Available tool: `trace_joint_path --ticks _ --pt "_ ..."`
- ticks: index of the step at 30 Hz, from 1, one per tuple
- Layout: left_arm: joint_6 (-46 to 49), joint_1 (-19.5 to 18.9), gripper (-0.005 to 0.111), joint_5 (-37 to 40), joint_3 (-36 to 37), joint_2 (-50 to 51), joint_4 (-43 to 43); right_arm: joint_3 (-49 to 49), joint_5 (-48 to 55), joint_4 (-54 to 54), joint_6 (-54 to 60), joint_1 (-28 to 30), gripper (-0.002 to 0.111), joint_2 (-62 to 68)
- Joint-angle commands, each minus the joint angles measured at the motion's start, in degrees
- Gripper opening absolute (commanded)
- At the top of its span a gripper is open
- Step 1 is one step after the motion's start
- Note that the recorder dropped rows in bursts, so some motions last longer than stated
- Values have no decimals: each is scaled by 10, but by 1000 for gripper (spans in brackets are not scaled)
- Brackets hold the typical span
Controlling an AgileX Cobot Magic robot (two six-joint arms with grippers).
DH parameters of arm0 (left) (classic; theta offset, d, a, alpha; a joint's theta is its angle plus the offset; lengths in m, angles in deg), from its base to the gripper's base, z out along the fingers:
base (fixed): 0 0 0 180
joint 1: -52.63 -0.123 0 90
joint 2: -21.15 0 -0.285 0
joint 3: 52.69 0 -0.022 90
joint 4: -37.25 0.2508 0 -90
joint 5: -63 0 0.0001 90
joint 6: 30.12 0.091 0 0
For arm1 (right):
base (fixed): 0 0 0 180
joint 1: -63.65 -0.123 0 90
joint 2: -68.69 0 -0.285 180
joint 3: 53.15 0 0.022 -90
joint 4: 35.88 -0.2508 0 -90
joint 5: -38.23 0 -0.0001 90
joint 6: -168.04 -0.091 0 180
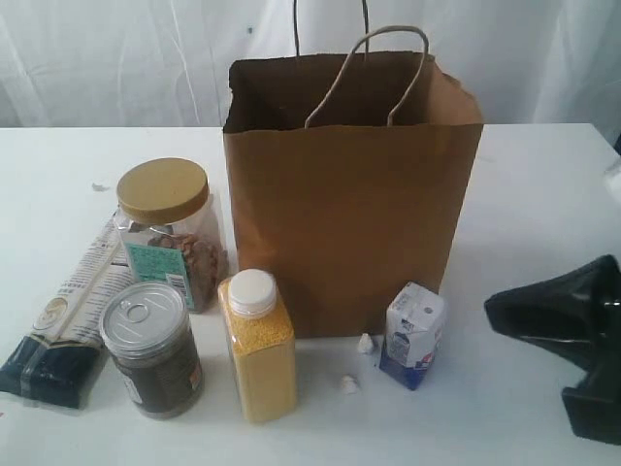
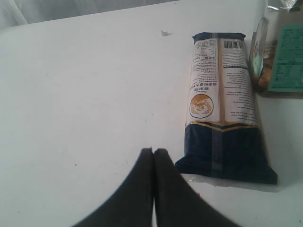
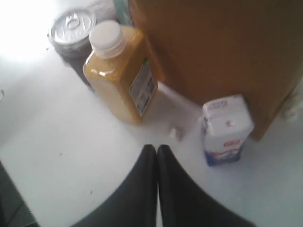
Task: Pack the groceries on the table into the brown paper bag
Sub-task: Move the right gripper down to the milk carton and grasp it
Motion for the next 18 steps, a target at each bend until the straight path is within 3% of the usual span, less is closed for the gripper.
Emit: trace_joint_path --ticks 1,5,10,18 --pt "-1 -2 0 -2 2 -3 -1 -30 -85 32 5 0 0 -76" --pt "-1 -2 0 -2 2 -3 -1 -48 -139 35 5 0 0 -77" --pt "-1 -2 0 -2 2 -3 -1 -25 -104 44 1 0 0 -23" --pt "-2 -2 0 -2 2 -3 -1 115 27 251 -236 -14 0 77"
